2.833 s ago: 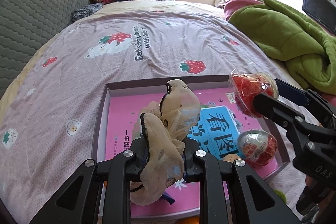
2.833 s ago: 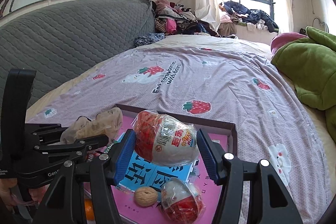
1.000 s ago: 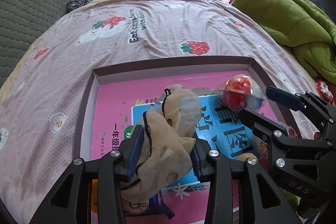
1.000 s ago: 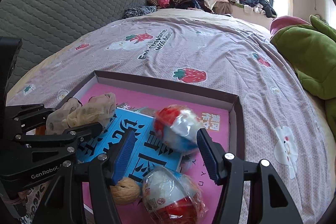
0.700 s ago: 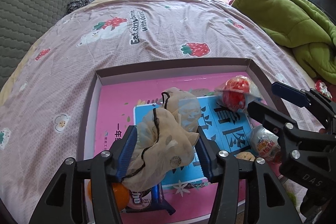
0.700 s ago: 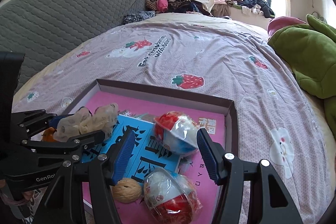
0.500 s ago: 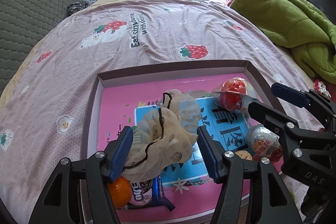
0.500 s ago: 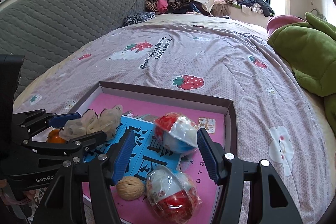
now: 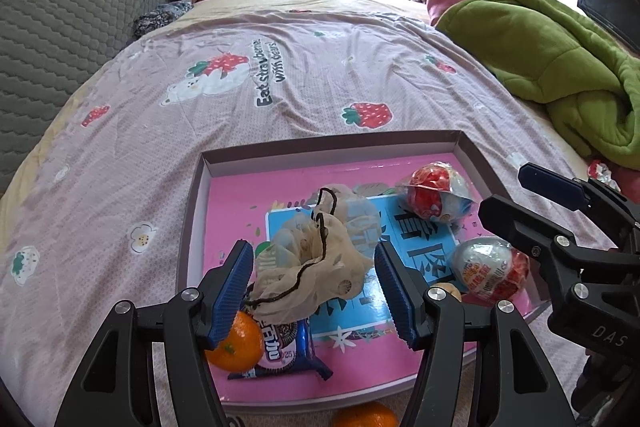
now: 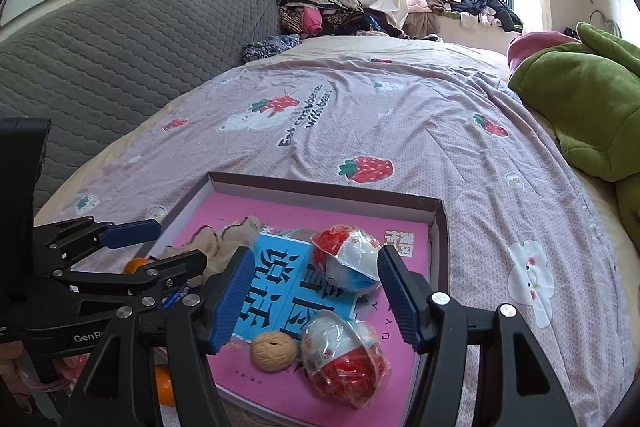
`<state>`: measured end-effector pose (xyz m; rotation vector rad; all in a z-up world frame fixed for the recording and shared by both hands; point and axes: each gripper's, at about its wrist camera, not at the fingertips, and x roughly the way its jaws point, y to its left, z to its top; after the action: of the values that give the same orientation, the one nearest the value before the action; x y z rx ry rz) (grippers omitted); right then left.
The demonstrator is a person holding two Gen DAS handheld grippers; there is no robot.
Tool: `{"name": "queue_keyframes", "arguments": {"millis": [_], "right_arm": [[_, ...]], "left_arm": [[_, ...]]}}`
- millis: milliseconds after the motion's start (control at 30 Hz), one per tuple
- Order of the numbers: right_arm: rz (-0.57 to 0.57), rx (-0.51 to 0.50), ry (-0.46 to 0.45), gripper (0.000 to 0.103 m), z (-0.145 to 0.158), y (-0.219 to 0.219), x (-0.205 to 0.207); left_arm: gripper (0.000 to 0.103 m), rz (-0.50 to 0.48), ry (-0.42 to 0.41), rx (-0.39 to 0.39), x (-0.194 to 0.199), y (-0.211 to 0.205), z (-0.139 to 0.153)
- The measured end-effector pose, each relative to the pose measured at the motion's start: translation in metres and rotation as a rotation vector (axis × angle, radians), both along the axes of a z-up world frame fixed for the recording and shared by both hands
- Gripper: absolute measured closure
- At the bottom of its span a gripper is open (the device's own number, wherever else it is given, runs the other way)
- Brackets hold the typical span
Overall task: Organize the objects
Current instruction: 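Withdraw both tools from the tray toward the green ring and orange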
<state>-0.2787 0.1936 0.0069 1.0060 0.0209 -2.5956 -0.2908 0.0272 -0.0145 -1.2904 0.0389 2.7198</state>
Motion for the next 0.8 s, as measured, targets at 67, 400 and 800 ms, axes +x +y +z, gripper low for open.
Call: {"name": "queue_keyframes", "arguments": {"millis": [67, 400, 800], "right_arm": [[-0.001, -0.004, 0.007, 0.039, 0.004, 0.0, 0.003], [-0.001, -0.027, 0.03, 0.039, 0.025, 0.004, 0.022], [0.0, -0.046, 0.063, 0.039, 0.048, 0.007, 0.055]], "left_arm": [[0.038, -0.001, 0.007, 0.0, 0.003, 0.0, 0.004], [0.038, 0.002, 0.042, 0.012, 0.02, -0.003, 0.026], [0.038, -0.001, 0.073, -0.001, 0.046, 0.001, 0.046]]}}
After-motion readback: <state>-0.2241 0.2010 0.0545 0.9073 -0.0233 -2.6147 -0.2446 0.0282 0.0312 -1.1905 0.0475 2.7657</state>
